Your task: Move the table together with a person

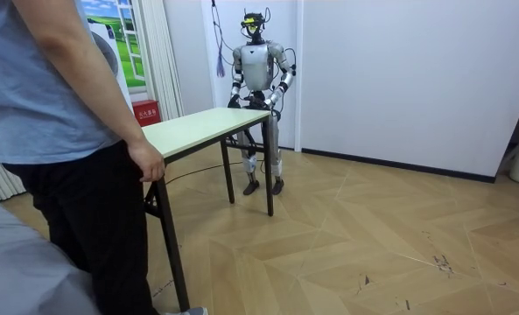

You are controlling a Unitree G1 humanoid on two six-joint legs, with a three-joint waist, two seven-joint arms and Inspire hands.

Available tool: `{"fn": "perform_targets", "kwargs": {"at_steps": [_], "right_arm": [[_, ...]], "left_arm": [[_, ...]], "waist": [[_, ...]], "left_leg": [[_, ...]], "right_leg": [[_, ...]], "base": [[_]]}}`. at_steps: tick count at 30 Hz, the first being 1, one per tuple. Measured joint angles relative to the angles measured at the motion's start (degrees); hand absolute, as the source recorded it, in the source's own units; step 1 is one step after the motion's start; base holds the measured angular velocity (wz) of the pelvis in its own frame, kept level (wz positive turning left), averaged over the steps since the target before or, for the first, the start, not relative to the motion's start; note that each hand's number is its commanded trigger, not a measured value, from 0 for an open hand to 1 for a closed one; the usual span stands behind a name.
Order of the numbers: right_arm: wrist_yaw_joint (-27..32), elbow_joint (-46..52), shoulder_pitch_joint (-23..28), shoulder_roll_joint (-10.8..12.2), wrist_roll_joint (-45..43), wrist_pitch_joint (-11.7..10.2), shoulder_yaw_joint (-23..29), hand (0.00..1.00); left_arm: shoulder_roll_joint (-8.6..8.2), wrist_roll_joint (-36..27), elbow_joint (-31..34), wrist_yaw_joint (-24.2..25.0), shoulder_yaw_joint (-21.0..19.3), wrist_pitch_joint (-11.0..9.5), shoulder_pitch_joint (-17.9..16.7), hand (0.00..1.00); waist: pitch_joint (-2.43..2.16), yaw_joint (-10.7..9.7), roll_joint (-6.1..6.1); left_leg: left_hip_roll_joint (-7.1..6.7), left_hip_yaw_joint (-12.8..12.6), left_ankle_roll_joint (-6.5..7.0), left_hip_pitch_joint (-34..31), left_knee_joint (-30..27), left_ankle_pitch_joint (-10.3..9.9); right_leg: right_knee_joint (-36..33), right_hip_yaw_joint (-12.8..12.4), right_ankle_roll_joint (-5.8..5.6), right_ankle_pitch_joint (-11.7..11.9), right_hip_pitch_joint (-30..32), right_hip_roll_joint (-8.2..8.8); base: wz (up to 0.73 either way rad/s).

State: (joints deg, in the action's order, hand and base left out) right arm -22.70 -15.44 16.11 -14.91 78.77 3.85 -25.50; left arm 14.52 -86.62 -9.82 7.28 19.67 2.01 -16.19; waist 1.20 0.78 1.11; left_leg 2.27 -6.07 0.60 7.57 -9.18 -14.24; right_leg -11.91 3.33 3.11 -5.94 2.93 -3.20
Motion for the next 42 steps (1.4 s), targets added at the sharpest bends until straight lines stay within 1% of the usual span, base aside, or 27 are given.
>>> {"fn": "perform_targets", "kwargs": {"at_steps": [2, 5, 8, 16, 19, 25, 28, 31, 33, 34, 35, 37, 39, 40, 41, 42], "right_arm": [[1.48, 0.00, -0.77, -0.31, 2.45, 0.01, 0.16, 0.00], [3.18, 0.14, -1.27, -1.28, 3.80, 0.06, 0.49, 0.00], [3.41, 0.22, -1.29, -1.23, 3.98, 0.08, 0.45, 0.00], [5.54, 0.57, -1.49, -1.21, 4.87, 0.07, 1.09, 0.00], [6.43, 0.57, -1.49, -1.13, 6.38, 0.07, 1.86, 0.00], [8.52, 0.59, -1.48, -0.43, 9.40, 0.01, 2.31, 0.00], [10.20, 0.69, -1.48, 0.32, 10.04, 0.02, 2.56, 0.00], [12.95, 1.94, -1.45, 1.22, 11.44, 0.05, 3.17, 0.00], [14.53, 2.64, -1.37, 1.74, 11.66, 0.30, 3.80, 0.00], [15.20, 2.89, -1.31, 1.77, 12.01, 0.89, 4.27, 0.00], [15.92, 3.19, -1.31, 1.77, 12.21, 1.04, 4.41, 0.00], [16.68, 3.70, -1.31, 1.77, 12.21, 1.06, 4.44, 0.00], [17.30, 4.30, -1.31, 1.77, 12.21, 1.06, 4.55, 0.00], [17.87, 4.85, -1.31, 1.76, 12.21, 1.06, 4.65, 0.16], [18.13, 5.13, -1.31, 1.77, 12.21, 1.06, 4.74, 1.00], [18.35, 5.35, -1.31, 1.77, 12.22, 1.06, 4.78, 1.00]], "left_arm": [[-0.16, -0.71, -1.42, -0.86, -1.19, 0.00, 1.12, 0.00], [-0.60, -1.44, -3.02, -2.24, -2.74, -0.19, 2.64, 0.00], [-1.01, -1.58, -3.31, -3.21, -3.85, -0.71, 2.73, 0.00], [-1.28, -1.57, -3.30, -5.57, -3.87, -0.97, 2.72, 0.00], [-1.31, -1.59, -3.30, -6.84, -4.08, -1.18, 2.66, 0.00], [-1.60, -1.60, -3.95, -7.23, -4.43, -1.07, 2.70, 0.00], [-2.28, -1.50, -5.50, -7.25, -4.77, -0.79, 3.20, 0.00], [-2.64, -1.47, -6.04, -7.77, -5.12, -0.57, 3.66, 0.00], [-3.19, -1.36, -7.01, -7.76, -5.40, -0.53, 4.17, 0.00], [-3.74, -1.31, -7.27, -7.81, -5.70, -0.49, 4.18, 0.00], [-3.94, -0.79, -7.34, -7.92, -5.80, -0.40, 4.21, 0.00], [-4.36, 0.09, -7.35, -8.30, -6.19, -0.29, 4.21, 0.00], [-4.82, 0.84, -7.34, -8.71, -6.49, -0.29, 4.22, 0.00], [-4.90, 1.27, -7.32, -9.05, -6.51, -0.29, 4.34, 0.77], [-4.93, 1.24, -7.31, -9.07, -6.52, -0.29, 4.40, 1.00], [-5.11, 1.21, -7.26, -9.17, -6.65, -0.29, 4.46, 1.00]], "waist": [[0.10, 0.55, 0.20], [0.21, 0.98, 0.45], [0.18, 0.94, 0.50], [0.06, 1.10, 0.46], [-0.02, 1.19, 0.50], [-0.17, 1.28, 0.61], [-0.65, 1.18, 0.79], [-0.73, 1.02, 0.89], [-0.84, 0.98, 1.08], [-0.85, 0.91, 1.24], [-0.85, 0.74, 1.32], [-0.73, 0.76, 1.51], [-0.52, 0.73, 1.86], [-0.43, 0.69, 2.04], [-0.35, 0.65, 2.16], [-0.31, 0.63, 2.24]], "left_leg": [[-0.01, -0.02, 0.00, 0.09, 0.00, 0.00], [-0.04, -0.04, 0.00, 0.06, 0.01, 0.00], [-0.03, -0.05, 0.00, 0.16, -0.01, 0.00], [-0.05, -0.06, 0.00, 0.10, -0.18, 0.00], [-0.05, -0.07, 0.00, 0.10, -0.18, 0.00], [-0.02, -0.42, -0.01, 0.75, -0.18, 0.01], [-0.04, -0.46, -0.01, 1.07, -0.16, 0.01], [-0.11, -0.51, -0.01, 0.97, -0.16, 0.01], [-0.12, -0.50, -0.01, 1.01, -0.18, 0.01], [-0.12, -0.49, -0.01, 1.15, -0.25, 0.01], [-0.12, -0.45, -0.01, 1.18, -0.28, 0.01], [-0.14, -0.41, -0.01, 1.17, -0.29, 0.01], [-0.19, -0.24, -0.01, 1.12, -0.30, 0.01], [-0.22, -0.12, -0.01, 1.01, -0.29, 0.01], [-0.22, -0.07, -0.01, 0.89, -0.28, 0.01], [-0.22, -0.04, -0.01, 0.76, -0.28, 0.01]], "right_leg": [[-0.38, -0.03, 0.02, 0.04, -0.13, 0.00], [-0.64, -0.01, 0.01, 0.03, -0.09, 0.06], [-0.64, -0.01, 0.02, 0.02, -0.02, 0.05], [-0.68, -0.10, 0.02, 0.01, 0.08, 0.06], [-0.66, -0.09, 0.02, 0.02, 0.08, 0.06], [-0.71, -0.28, 0.05, 0.04, -0.31, -0.02], [-0.69, -0.33, 0.03, 0.02, -0.51, -0.02], [-0.74, -0.28, 0.05, 0.01, -0.04, 0.07], [-0.77, -0.23, 0.05, 0.01, -0.27, 0.09], [-0.75, -0.18, 0.05, 0.01, -0.60, 0.11], [-0.69, -0.11, 0.05, 0.01, -0.67, 0.12], [-0.69, -0.12, 0.05, 0.01, -0.66, 0.14], [-0.71, -0.14, 0.04, 0.01, -0.58, 0.18], [-0.75, -0.18, 0.04, 0.01, -0.43, 0.19], [-0.78, -0.18, 0.04, 0.01, -0.35, 0.18], [-0.83, -0.18, 0.04, 0.01, 0.01, 0.18]], "base": [[0.00], [0.00], [0.00], [0.00], [0.00], [-0.02], [0.00], [0.00], [0.00], [0.00], [0.00], [0.00], [0.00], [0.00], [0.00], [0.00]]}}
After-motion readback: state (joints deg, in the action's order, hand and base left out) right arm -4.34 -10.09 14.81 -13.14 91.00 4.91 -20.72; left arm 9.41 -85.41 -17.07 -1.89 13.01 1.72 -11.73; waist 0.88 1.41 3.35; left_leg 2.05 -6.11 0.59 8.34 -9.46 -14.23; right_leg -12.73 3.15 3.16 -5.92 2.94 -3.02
